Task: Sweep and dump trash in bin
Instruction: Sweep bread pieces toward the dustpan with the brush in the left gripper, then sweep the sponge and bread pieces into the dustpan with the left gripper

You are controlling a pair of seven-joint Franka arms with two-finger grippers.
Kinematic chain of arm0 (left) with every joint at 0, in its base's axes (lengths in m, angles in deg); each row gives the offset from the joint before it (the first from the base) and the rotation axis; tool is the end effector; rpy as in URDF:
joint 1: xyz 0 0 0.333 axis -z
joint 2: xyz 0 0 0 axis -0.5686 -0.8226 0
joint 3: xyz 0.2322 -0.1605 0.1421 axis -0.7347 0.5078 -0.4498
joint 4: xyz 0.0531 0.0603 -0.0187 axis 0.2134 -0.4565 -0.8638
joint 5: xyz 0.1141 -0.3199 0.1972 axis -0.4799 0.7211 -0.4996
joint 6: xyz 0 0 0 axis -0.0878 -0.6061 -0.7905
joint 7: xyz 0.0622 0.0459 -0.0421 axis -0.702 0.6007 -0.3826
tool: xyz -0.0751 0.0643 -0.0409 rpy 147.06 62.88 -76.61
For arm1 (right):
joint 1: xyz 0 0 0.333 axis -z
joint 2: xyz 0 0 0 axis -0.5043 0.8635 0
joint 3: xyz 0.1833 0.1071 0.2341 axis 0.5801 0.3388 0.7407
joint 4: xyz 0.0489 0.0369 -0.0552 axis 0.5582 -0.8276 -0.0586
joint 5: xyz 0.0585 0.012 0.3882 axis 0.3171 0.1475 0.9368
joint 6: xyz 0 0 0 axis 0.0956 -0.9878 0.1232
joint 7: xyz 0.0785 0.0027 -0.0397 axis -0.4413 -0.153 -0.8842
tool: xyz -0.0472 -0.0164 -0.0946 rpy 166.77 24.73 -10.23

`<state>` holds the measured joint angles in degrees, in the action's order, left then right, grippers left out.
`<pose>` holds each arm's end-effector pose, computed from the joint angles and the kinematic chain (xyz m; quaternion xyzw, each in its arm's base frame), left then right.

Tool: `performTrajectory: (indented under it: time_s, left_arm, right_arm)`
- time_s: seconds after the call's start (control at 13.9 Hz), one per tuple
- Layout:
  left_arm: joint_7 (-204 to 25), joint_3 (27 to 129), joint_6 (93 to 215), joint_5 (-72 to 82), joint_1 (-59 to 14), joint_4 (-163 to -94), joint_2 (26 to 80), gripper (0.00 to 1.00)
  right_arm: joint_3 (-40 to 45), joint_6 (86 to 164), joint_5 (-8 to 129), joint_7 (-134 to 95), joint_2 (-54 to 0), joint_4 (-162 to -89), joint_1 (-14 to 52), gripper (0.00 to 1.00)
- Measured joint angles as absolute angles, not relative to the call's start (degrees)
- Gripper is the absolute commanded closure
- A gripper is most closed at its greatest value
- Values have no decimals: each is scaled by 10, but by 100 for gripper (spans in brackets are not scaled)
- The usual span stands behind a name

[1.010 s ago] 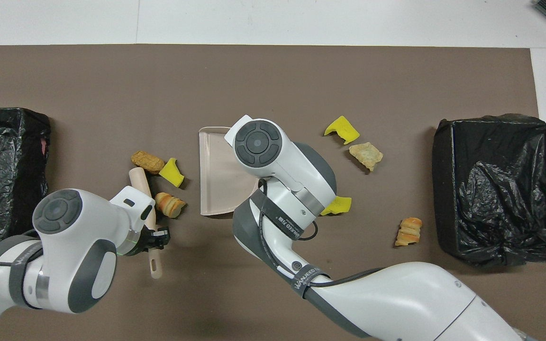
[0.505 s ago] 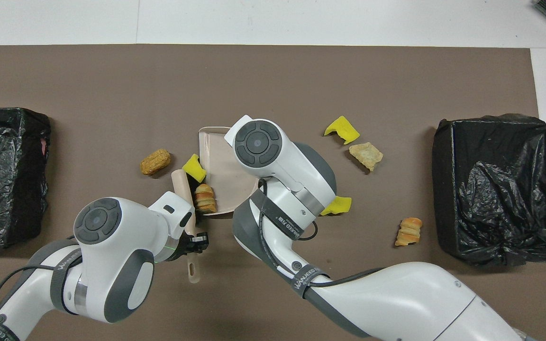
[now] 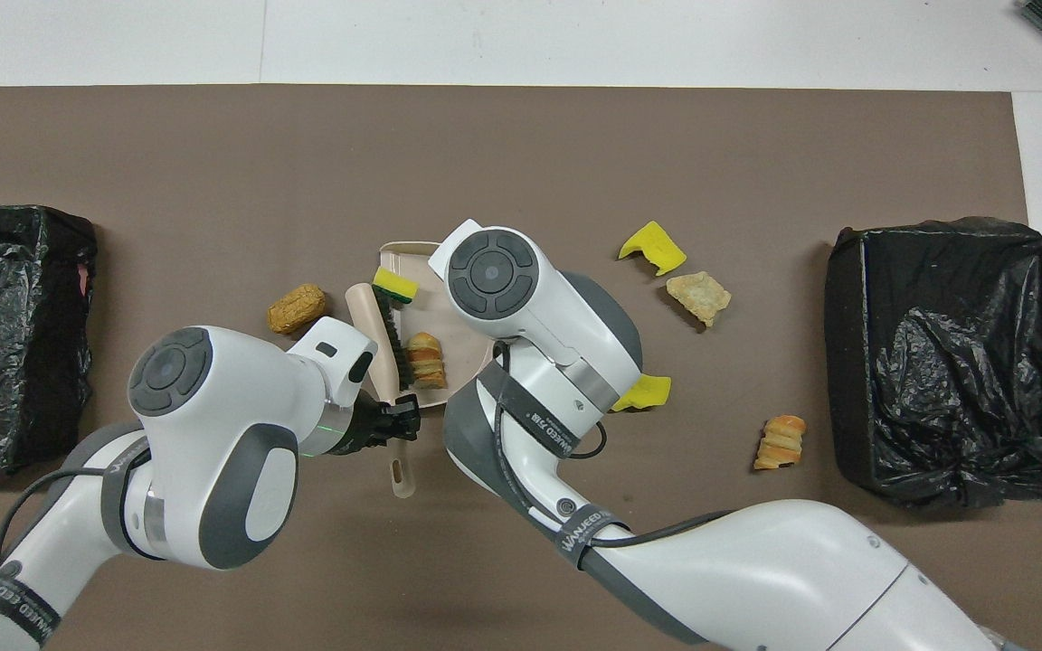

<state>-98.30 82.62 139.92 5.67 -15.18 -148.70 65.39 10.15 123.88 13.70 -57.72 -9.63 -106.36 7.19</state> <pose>0.4477 -0.2457 0.3761 0.9783 0.1037 -0.1013 0.1480 0.5833 0.3987 0.3562 0.7071 0.7046 -0.0010 0.0594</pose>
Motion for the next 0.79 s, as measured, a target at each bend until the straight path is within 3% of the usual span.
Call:
performTrajectory:
  time_s: [0.43,0.79]
  left_arm:
    - [-859,816,1246,-69,-227,-1426,672,100]
    - [-815,815,1254,-138,-289,-1403,667,100]
  right_arm:
    - [102,1241,137,-577,-96,-1064,72,100]
    - [102,1242,137,-577,-96,-1064,72,100]
